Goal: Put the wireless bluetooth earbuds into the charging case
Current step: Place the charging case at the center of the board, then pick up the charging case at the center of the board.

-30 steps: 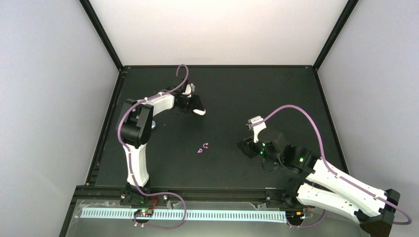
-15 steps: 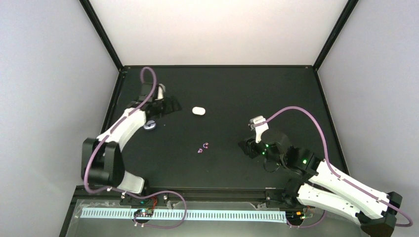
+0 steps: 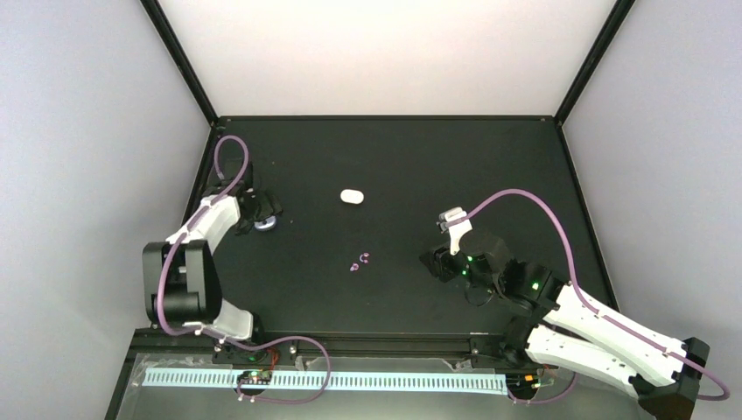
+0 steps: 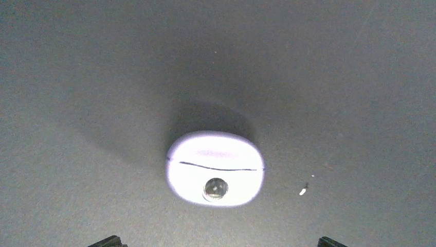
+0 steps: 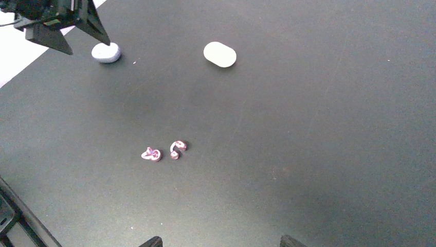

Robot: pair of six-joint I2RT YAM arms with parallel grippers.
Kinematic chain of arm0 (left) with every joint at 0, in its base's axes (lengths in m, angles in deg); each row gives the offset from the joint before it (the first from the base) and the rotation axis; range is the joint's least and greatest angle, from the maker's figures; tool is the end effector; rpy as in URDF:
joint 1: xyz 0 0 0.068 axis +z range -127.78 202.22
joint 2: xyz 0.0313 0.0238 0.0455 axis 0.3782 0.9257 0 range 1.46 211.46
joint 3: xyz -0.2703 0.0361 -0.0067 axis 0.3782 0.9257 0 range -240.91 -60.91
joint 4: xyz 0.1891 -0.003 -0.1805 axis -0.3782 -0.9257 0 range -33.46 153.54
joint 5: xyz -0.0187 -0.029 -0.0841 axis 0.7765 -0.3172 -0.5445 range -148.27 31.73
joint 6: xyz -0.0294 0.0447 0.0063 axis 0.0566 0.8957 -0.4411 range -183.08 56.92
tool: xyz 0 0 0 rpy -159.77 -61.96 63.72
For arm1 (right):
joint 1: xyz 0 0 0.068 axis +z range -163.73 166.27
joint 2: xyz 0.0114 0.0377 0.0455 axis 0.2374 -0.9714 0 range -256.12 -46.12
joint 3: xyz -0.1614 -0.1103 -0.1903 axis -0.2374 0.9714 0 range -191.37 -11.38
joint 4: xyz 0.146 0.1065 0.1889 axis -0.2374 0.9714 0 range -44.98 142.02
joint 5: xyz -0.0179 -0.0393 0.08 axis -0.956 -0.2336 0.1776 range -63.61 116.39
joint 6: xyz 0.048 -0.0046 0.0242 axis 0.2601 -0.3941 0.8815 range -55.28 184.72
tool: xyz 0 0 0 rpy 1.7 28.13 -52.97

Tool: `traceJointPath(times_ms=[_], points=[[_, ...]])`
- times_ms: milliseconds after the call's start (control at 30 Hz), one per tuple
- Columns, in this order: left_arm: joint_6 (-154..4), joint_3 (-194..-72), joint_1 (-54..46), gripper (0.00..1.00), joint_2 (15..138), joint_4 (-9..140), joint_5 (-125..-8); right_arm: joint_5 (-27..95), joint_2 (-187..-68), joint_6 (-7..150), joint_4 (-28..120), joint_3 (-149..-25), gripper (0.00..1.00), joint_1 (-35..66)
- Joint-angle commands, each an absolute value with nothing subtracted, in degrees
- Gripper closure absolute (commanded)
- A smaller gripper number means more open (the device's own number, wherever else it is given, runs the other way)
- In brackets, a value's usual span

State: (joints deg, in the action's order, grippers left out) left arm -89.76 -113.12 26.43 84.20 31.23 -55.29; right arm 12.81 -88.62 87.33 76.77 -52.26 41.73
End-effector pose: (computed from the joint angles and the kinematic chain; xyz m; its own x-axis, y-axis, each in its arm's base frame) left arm 0.2773 0.0221 0.2051 -0.7494 -0.5047 -0.4287 -0.4850 0.8591 -0.1636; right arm 0.0992 0.1292 0.2852 -0.5528 -0.1443 -0.8207 -0.5167 0.8321 0.2018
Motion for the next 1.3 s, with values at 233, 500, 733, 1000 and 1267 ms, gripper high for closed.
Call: traceJointPath(times_ms=[233,500,733,1000,1267], points=[[-85.55,-120.66,27.02,0.01,96.82,29.29,-52.99,12.14,-88.35,86.20,75.89,-52.71,0.41,41.38],[-83.29,-123.34,27.04,0.08,101.83,29.73,-53.86,11.96,-87.65,84.85,76.60,-54.79,0.41,41.37],[-82.05,-122.62,27.02,0.23,103.51,30.88,-55.24,11.15,-87.39,84.12,77.81,-56.50,0.41,41.38],[-81.81,-120.17,26.29,0.43,100.89,32.29,-56.69,11.26,-86.60,84.21,78.01,-56.90,0.41,41.38],[-81.11,-114.23,22.71,0.46,88.60,31.62,-57.46,12.82,-86.93,85.46,76.48,-56.77,0.41,41.37]])
